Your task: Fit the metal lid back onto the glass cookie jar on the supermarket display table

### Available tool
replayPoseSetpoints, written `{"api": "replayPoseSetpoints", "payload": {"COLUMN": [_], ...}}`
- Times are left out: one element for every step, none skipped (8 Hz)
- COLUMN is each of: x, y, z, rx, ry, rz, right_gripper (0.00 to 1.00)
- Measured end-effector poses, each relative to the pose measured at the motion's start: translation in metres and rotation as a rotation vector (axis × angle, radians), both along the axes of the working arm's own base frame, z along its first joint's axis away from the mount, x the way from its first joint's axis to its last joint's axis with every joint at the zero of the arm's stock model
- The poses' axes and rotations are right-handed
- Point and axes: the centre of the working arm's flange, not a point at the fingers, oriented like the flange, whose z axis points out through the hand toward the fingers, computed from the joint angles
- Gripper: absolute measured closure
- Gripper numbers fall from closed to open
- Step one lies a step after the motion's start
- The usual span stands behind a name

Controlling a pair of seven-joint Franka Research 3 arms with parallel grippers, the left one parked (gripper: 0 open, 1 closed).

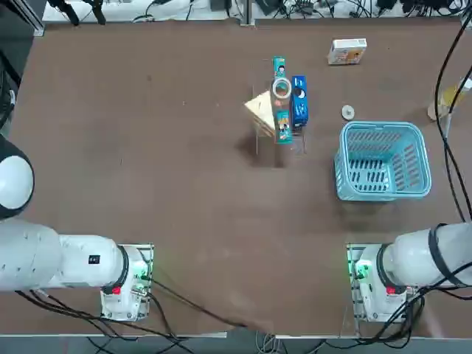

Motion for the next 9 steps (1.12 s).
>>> {"api": "replayPoseSetpoints", "payload": {"x": [0.000,0.000,0.001,0.008,0.022,0.042,0.064,0.085,0.103], "y": [-0.002,-0.003,-0.004,-0.006,-0.008,-0.012,-0.017,-0.022,-0.026], "z": [0.000,-0.001,-0.004,-0.016,-0.037,-0.068,-0.104,-0.140,-0.174], "rx": [0.000,0.000,0.000,0.000,0.001,0.003,0.006,0.009,0.013], "ry": [0.003,0.006,0.013,0.030,0.053,0.070,0.081,0.084,0.081], "rz": [-0.004,-0.006,-0.008,-0.010,-0.015,-0.021,-0.028,-0.035,-0.040], "right_gripper": [0.00,0.00,0.00,0.00,0.00,0.00,0.00,0.00,0.00]}}
